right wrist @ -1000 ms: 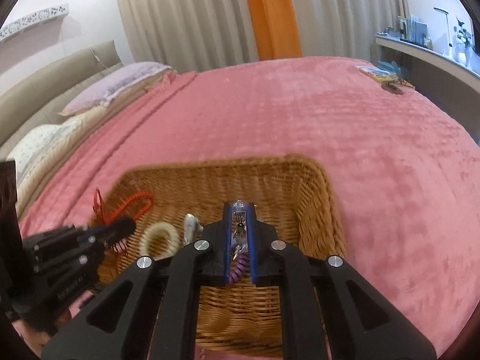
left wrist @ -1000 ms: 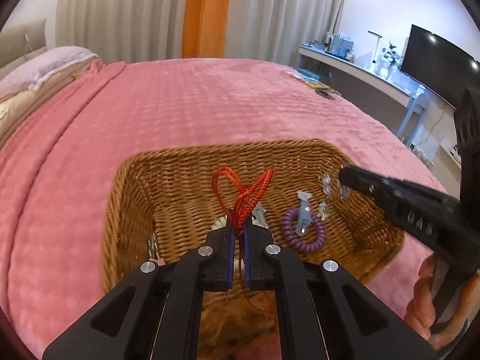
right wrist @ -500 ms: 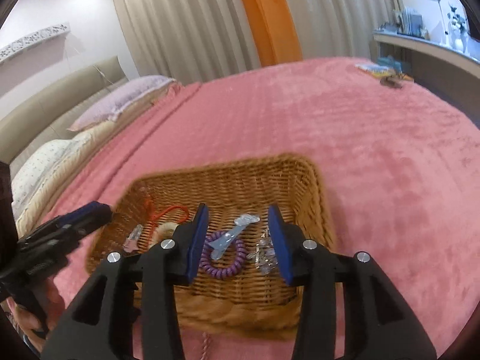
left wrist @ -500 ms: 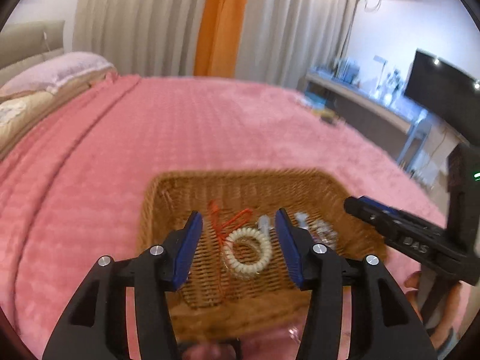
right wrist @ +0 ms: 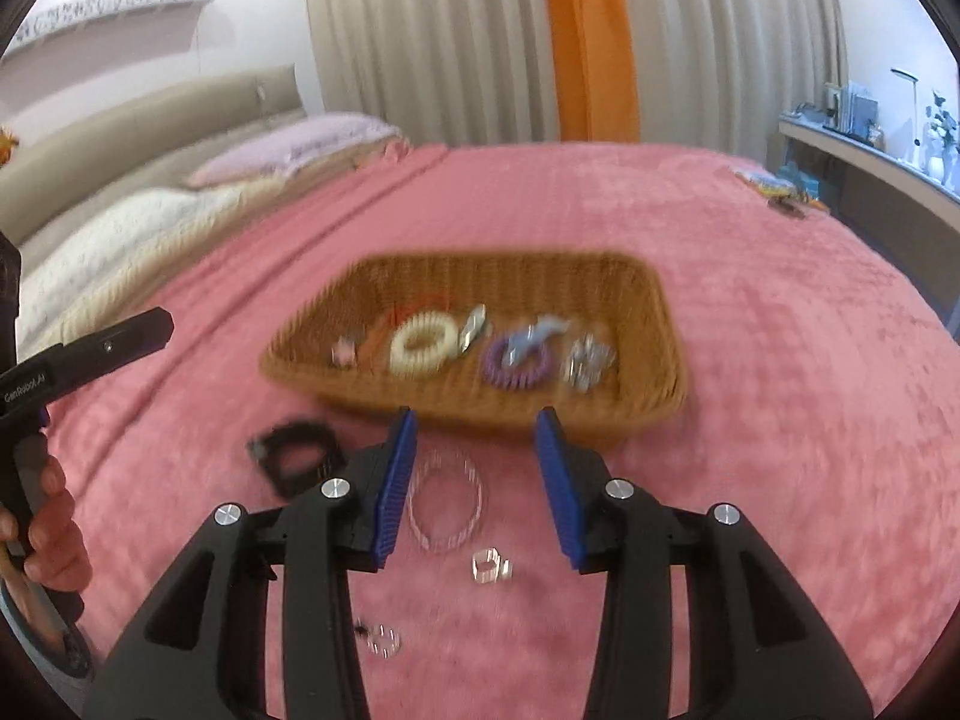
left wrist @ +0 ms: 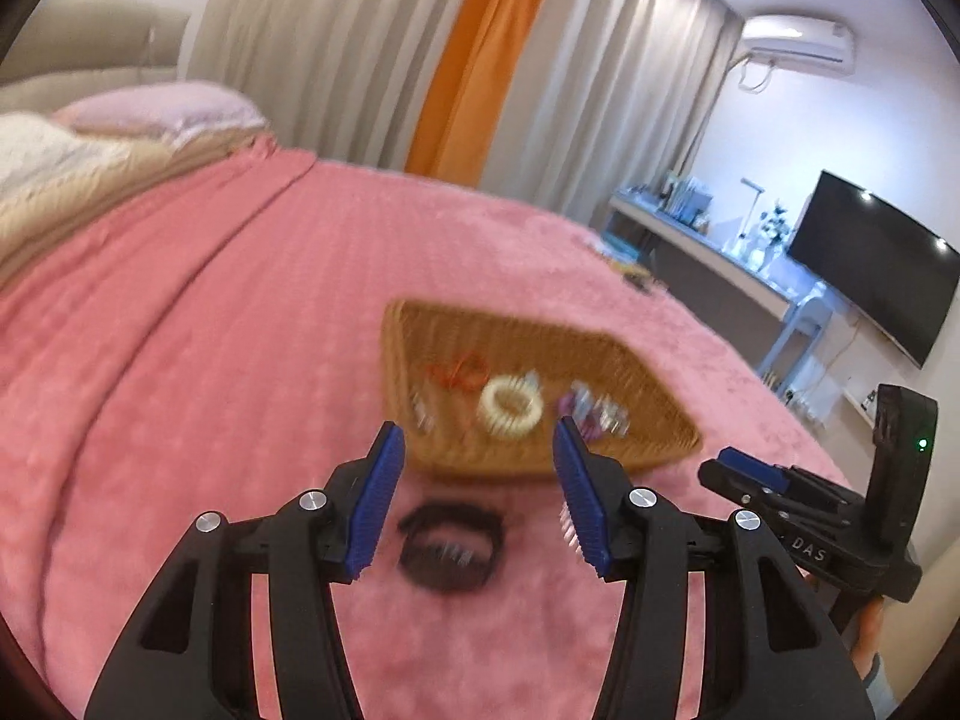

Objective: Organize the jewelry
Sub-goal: 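Grasp the black smartwatch with left tool while right grasps crystal bead bracelet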

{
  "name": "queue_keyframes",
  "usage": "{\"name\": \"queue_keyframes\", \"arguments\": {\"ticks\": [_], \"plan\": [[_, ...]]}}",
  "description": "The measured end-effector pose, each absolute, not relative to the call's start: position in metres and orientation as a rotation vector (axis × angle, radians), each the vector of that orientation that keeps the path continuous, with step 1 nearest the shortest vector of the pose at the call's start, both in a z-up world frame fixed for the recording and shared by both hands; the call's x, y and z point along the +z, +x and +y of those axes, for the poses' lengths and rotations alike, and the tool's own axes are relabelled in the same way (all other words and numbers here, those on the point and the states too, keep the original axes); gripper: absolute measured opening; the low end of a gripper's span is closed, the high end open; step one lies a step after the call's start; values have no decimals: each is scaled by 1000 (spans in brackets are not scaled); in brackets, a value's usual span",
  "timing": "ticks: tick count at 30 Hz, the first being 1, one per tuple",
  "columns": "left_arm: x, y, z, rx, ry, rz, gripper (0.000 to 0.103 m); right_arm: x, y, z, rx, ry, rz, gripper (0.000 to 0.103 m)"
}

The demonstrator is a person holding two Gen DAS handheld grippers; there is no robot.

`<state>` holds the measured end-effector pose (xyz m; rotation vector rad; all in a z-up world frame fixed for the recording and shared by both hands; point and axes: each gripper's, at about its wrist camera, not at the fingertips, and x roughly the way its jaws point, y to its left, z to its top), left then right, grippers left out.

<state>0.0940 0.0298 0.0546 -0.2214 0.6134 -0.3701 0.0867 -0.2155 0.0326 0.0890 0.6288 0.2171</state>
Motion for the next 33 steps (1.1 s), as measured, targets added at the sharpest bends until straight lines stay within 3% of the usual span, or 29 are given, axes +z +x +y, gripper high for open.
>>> {"name": "queue_keyframes", "arguments": {"ticks": [8,17,27,33], "plan": [[1,135,38,-341,-251,831,48,-13,114,-201,211,96,826,33],[-40,187,42,-429,-374,986,44,-28,136,-193,189,79,857,31],[-47,181,27,-460,-337,993,43,-35,147,-191,181,71,879,28],[-45,171,20,-483,-302,994,37,-36,150,-180,171,11,885,17]]}}
